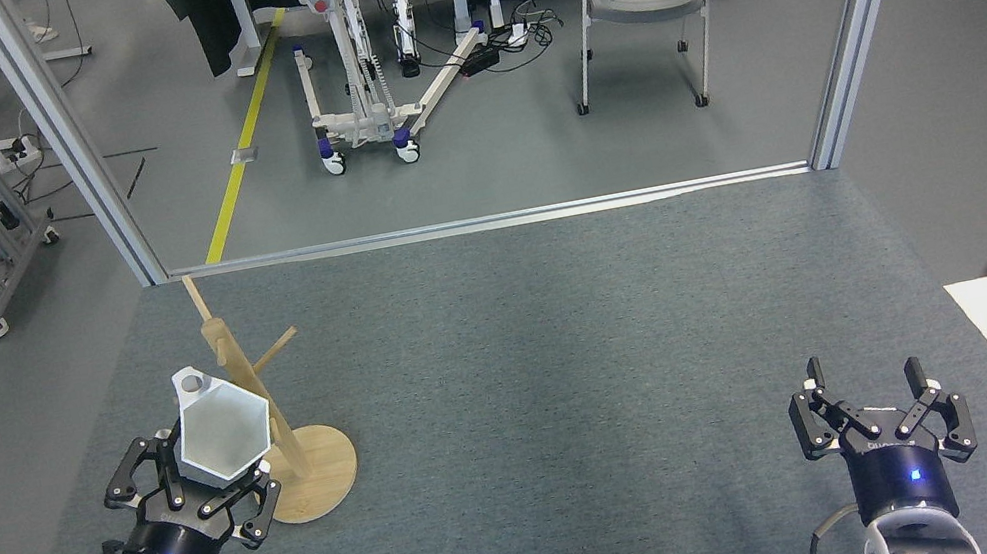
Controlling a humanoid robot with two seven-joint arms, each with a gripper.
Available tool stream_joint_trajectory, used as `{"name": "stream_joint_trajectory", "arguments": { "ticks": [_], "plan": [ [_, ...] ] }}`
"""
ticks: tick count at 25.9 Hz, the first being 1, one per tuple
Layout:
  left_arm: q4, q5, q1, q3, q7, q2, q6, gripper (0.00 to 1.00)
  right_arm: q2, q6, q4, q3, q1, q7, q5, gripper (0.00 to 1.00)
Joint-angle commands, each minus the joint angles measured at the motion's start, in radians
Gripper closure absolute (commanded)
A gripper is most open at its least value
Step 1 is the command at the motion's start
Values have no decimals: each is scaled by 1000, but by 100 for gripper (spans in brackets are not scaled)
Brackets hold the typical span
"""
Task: Hang cup on storage rack
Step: 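Hook the cup handle onto the rack peg with the left gripper, then release the cup and lower the left gripper away from the rack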
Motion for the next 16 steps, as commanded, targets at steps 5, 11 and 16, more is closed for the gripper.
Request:
{"name": "stream_joint_trajectory", "arguments": {
  "ticks": [5, 11, 16],
  "plan": [
    [-4, 4, -3, -10, 27, -11, 20, 14, 3, 0, 1, -2, 0, 0, 1, 1],
    [-2, 9, -6, -9, 30, -13, 31, 1, 0, 0, 1, -2, 0, 0, 1, 1],
    [1, 10, -6, -10, 30, -17, 37, 1, 0, 0, 1, -2, 0, 0, -1, 1]
  ]
}}
